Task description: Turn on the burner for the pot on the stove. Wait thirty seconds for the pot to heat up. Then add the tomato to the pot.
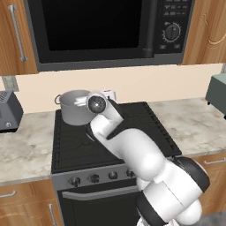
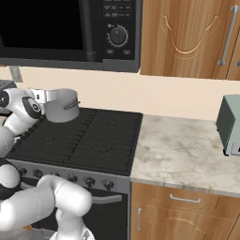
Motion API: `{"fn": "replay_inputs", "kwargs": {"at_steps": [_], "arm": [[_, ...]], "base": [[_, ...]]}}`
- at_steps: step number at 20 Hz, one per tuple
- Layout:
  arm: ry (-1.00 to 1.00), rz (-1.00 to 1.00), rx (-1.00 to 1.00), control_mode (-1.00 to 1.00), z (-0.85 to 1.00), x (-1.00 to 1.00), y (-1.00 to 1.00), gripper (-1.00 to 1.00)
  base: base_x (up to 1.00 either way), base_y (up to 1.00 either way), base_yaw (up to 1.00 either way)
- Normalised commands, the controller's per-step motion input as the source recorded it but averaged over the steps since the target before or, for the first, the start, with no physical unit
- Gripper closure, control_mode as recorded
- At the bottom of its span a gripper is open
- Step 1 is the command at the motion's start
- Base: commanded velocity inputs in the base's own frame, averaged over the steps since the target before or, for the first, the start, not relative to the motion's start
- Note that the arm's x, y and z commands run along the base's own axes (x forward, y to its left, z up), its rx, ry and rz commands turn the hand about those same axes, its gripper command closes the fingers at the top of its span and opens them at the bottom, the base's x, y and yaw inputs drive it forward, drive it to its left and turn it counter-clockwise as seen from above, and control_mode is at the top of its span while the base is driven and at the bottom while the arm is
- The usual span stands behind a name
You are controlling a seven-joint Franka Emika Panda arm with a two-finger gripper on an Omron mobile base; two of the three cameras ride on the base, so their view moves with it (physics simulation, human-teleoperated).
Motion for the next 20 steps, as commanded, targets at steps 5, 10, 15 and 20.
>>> {"fn": "replay_inputs", "kwargs": {"at_steps": [5, 10, 15, 20], "arm": [[0.10, 0.00, 0.00, -1.00, 0.10, 0.00, 0.18, 1.00], [0.00, 0.00, 0.00, -1.00, -0.07, 0.00, 0.00, 1.00], [0.00, 0.08, 0.11, -1.00, -0.08, 0.00, -0.02, 1.00], [0.00, 0.15, 0.09, -1.00, -0.04, 0.00, -0.07, 1.00]], "base": [[0.00, 0.00, 0.00], [0.00, 0.00, 0.00], [0.00, 0.00, 0.00], [0.00, 0.00, 0.00]]}}
